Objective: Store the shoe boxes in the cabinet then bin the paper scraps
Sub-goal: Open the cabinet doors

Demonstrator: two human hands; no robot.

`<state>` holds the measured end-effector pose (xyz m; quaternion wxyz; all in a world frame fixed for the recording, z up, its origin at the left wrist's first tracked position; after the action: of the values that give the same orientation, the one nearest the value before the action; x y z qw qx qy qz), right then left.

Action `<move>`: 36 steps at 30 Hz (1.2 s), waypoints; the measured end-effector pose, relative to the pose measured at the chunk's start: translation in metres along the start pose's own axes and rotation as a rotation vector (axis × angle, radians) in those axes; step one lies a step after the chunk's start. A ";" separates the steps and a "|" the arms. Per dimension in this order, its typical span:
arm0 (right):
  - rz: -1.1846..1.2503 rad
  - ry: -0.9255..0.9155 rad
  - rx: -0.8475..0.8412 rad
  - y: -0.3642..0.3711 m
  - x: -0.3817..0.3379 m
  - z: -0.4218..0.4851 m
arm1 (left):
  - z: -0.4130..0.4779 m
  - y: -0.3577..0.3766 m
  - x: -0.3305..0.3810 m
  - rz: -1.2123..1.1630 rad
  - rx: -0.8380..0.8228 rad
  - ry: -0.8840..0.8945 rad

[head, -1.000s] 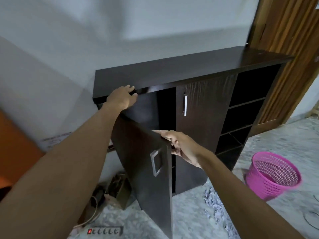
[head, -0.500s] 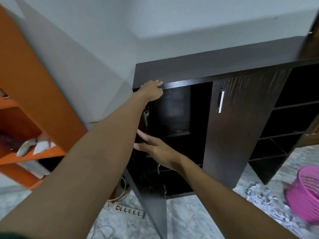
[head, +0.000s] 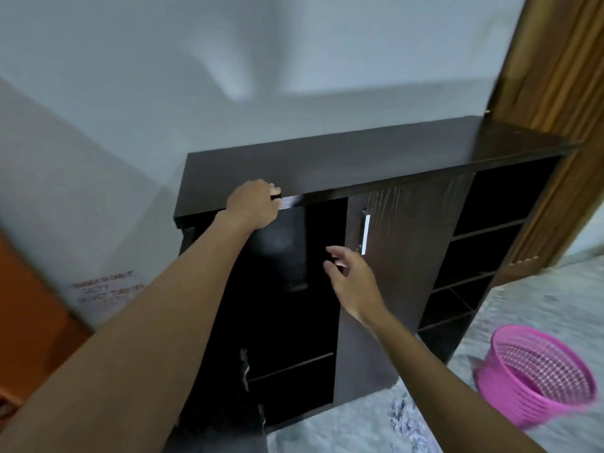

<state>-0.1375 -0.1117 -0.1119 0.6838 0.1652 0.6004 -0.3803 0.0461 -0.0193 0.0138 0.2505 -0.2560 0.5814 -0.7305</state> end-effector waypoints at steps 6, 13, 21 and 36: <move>-0.090 0.090 0.222 -0.069 0.020 0.065 | 0.041 0.015 0.056 -0.056 -0.024 0.150; -0.016 0.080 0.202 -0.072 0.026 0.111 | 0.069 0.028 0.095 -0.133 -0.004 0.201; 0.185 0.017 0.280 -0.055 0.041 0.116 | 0.073 0.033 0.099 -0.147 0.027 0.134; 0.283 0.202 0.350 -0.081 0.036 0.066 | 0.056 0.018 0.111 -0.212 0.036 0.014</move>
<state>-0.1503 -0.2210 -0.1122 0.6279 0.4009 0.5613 -0.3604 0.0023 -0.1374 0.0161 0.1725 -0.3063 0.5396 -0.7651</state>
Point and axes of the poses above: each hand's wrist, its own z-axis towards the middle knuckle, its own y-axis out of the palm, x = y × z, the point moved 6 cm from there along z, towards the middle knuckle, and after that the axes turned 10 degrees about z, right-handed, at the moved point
